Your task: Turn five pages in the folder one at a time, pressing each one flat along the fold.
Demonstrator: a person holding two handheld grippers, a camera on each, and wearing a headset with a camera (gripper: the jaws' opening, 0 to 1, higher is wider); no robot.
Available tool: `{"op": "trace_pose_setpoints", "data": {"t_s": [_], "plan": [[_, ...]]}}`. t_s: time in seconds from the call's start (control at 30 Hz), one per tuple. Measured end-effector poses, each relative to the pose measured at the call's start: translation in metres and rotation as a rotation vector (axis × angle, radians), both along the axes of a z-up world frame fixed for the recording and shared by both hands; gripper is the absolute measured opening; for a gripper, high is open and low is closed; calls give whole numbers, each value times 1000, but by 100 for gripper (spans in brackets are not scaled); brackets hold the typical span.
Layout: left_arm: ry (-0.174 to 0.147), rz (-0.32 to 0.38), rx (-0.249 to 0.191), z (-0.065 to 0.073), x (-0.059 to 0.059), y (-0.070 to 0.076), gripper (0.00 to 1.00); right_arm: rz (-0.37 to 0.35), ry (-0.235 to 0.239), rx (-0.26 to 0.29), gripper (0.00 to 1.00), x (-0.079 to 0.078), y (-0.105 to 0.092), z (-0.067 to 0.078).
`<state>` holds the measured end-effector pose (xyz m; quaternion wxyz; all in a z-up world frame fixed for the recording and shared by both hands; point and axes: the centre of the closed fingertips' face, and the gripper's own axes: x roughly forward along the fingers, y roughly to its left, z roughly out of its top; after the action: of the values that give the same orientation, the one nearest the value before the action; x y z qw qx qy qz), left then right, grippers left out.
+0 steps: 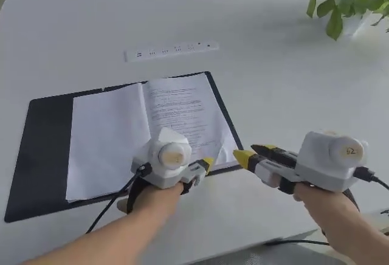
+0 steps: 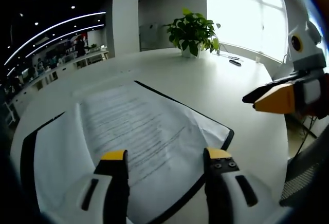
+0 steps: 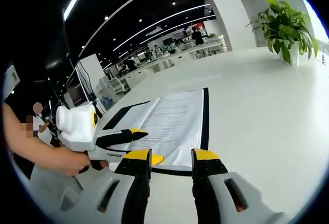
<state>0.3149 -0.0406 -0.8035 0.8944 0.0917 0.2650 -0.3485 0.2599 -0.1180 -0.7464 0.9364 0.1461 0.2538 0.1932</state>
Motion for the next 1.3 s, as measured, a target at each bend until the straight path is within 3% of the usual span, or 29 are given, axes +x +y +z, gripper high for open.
{"op": "trace_pose_setpoints", "data": {"t_s": [0.1,0.37,0.7,0.97,1.0,1.1,1.3], "plan": [[-32,-2,37,-3,1,1,57,0,9,4,29,1,0,-5],[-72,-16,-7,-5,1,2,55,5,11,3,29,3,4,-12],[-70,-37,-40,-6,0,-1,51,8,5,-10,29,7,5,-16],[-88,-46,-79,-7,-1,0,42,9,3,-13,29,5,6,-17],[-90,-49,-81,-6,0,0,40,10,3,-16,29,5,6,-18],[-86,-19,-81,-5,7,8,20,12,10,-18,29,5,5,-20],[-73,-25,-91,-5,7,9,17,18,7,-23,28,11,9,-19]]}}
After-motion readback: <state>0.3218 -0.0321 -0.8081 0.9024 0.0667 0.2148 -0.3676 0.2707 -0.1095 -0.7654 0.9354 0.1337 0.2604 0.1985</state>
